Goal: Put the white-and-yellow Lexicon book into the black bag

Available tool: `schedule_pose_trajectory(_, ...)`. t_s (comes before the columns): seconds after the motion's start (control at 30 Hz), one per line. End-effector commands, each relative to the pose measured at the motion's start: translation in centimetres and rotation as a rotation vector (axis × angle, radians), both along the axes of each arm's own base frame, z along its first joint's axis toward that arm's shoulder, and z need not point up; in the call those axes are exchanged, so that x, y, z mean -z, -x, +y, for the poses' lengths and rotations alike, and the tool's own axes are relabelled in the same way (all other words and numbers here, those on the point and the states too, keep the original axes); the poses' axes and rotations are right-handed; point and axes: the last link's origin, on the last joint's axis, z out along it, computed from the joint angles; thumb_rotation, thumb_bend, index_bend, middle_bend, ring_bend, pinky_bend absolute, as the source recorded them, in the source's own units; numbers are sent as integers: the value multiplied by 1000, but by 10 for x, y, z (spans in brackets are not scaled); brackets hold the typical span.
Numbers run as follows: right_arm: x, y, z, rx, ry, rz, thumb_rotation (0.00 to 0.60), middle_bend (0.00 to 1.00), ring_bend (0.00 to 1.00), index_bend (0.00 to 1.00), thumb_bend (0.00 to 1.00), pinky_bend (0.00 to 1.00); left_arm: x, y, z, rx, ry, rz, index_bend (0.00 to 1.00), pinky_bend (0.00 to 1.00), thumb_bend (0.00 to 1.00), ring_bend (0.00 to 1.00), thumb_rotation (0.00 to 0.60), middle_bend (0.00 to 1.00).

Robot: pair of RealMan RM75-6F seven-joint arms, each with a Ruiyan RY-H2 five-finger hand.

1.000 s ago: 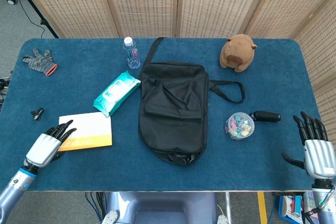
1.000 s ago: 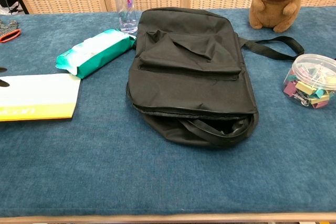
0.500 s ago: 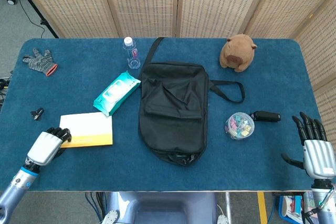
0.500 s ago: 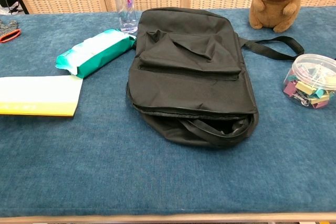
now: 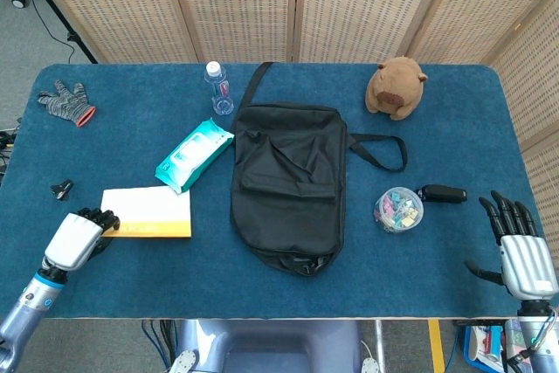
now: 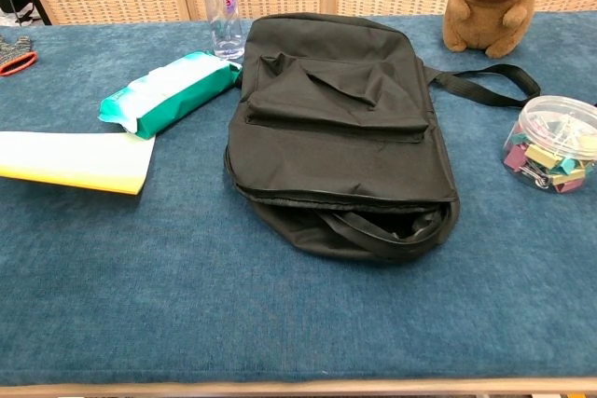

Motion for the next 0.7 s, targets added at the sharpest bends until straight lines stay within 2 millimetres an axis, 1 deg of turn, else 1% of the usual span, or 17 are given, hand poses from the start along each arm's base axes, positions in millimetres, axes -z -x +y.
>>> schedule_pose_trajectory(0.03,1,-7,-2,-23,-70,-15,600,0,0,0,0,0,-3,-5,7,17,-9,-5,758,684,552,587,600,598)
schedule_pose_trajectory(0.17,7,-22,-12,-55,-209,-76,600,0,0,0,0,0,-12,-17,22,45,-31,-35,766,699,552,598,600,609)
schedule_pose_trajectory(0.23,18,-46,-24,-119,-288,-124,600,0,0,0,0,13,-22,-30,32,59,-62,-86,766,700,552,599,600,609)
schedule_pose_trajectory(0.27,20,-53,-28,-134,-305,-128,600,0,0,0,0,23,-25,-33,34,58,-66,-95,766,700,552,599,600,609)
schedule_pose_trajectory(0.37,29,-71,-40,-174,-336,-135,600,0,0,4,0,62,-35,-44,36,49,-87,-111,767,700,551,599,600,610)
schedule_pose_trajectory(0.47,42,-89,-52,-208,-366,-151,600,0,1,34,0,109,-44,-53,37,19,-105,-150,768,700,548,599,600,611)
schedule_pose_trajectory(0.63,60,-105,-61,-215,-406,-164,600,19,15,68,0,140,-54,-59,36,-7,-134,-181,771,700,546,599,600,611)
schedule_pose_trajectory(0.7,72,-116,-63,-229,-433,-175,600,32,28,84,0,155,-58,-60,34,-12,-152,-193,772,700,546,599,600,611)
